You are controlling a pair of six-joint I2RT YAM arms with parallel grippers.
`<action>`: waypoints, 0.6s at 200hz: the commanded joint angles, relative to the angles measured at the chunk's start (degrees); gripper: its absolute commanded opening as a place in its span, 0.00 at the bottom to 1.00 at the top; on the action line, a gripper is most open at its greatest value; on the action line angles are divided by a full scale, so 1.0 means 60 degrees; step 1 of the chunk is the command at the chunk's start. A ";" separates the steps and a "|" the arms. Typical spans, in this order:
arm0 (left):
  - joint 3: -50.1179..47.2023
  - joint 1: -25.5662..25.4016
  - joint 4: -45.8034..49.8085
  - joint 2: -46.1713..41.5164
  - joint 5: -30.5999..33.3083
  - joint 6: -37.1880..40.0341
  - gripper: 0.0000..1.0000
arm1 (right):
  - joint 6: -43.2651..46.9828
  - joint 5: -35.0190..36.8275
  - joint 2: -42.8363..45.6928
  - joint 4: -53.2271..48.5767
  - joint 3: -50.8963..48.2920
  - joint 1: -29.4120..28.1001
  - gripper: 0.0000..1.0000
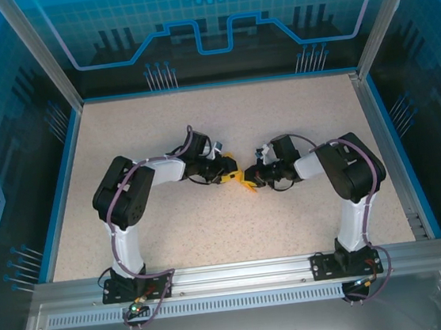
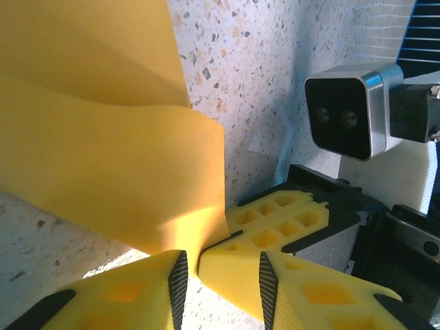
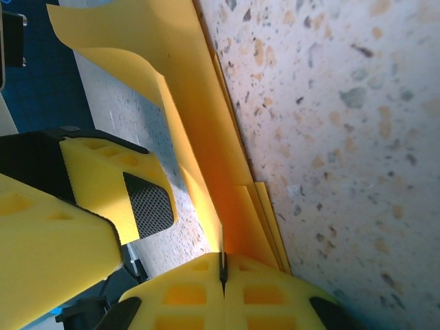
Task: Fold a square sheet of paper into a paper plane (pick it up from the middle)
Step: Fold the wing for the fifth time at the center of the table.
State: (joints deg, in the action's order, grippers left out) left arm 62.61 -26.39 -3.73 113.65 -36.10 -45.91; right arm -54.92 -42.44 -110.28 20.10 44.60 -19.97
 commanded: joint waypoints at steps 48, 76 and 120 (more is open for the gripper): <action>0.0332 -0.0164 0.0383 0.0260 0.0513 0.0481 0.33 | -0.0252 0.0027 -0.0440 -0.0231 -0.0080 0.0202 0.00; 0.0404 -0.0179 0.0429 0.0362 0.0668 0.0438 0.31 | -0.0243 0.0012 -0.0458 -0.0272 -0.0080 0.0208 0.00; 0.0638 -0.0212 0.0780 0.0539 0.0811 0.0447 0.31 | -0.0181 0.0026 -0.0458 -0.0403 -0.0036 0.0207 0.00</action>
State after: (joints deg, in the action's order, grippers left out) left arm 64.53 -27.24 -1.58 115.37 -32.58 -44.60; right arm -55.57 -43.64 -110.83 20.64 44.60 -19.55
